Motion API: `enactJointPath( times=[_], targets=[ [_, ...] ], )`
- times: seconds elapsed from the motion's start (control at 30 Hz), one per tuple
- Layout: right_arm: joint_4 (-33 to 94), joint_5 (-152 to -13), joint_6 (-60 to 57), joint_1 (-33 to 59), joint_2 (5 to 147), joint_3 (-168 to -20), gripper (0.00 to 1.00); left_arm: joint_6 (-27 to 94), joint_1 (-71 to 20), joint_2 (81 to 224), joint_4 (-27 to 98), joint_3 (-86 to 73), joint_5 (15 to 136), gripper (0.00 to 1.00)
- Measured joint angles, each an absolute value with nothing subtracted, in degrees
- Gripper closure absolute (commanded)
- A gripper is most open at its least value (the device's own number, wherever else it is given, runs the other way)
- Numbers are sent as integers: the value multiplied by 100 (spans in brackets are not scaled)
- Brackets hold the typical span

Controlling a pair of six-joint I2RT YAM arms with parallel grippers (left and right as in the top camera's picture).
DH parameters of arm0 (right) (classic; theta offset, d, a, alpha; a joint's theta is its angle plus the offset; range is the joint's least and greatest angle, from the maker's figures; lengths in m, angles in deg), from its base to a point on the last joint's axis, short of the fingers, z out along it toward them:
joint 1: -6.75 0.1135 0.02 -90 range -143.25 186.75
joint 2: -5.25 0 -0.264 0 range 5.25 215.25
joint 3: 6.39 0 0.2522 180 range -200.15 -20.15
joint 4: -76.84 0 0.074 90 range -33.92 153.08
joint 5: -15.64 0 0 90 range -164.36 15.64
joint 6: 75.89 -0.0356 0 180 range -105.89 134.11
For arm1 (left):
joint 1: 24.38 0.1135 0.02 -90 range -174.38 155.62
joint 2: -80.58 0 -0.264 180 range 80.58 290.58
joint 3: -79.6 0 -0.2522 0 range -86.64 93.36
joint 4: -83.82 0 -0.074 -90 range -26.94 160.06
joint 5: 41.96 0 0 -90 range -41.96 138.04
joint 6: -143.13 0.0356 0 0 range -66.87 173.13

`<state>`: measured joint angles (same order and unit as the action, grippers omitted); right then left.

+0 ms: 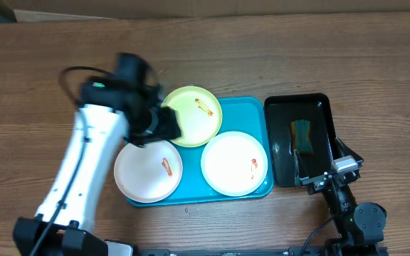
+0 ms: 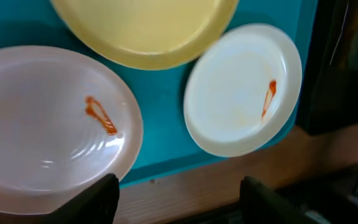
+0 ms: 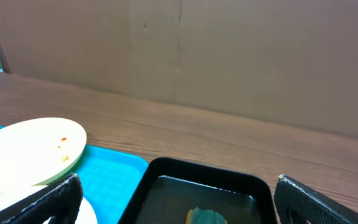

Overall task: Clean dirty plates on tray and stack at the side
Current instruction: 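Move the left gripper over the right white plate's rim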

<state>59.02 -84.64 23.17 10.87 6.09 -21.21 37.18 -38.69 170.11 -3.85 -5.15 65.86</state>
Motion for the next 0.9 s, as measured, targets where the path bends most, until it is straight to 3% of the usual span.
enactJointPath(
  times=[0.27,0.5,0.9],
  targets=[
    [5904,-8466,2317,1085,609,-2121,0,3159,-4940,17018,559,-1120,6007,55],
    [5904,-8464,2322,1087,609,-2121,0,2654,-5364,17138,1584,-1913,5439,65],
    [5902,-8466,2317,1085,609,-2121,0,2582,-5366,18128,2231,-2069,5207,72]
  ],
)
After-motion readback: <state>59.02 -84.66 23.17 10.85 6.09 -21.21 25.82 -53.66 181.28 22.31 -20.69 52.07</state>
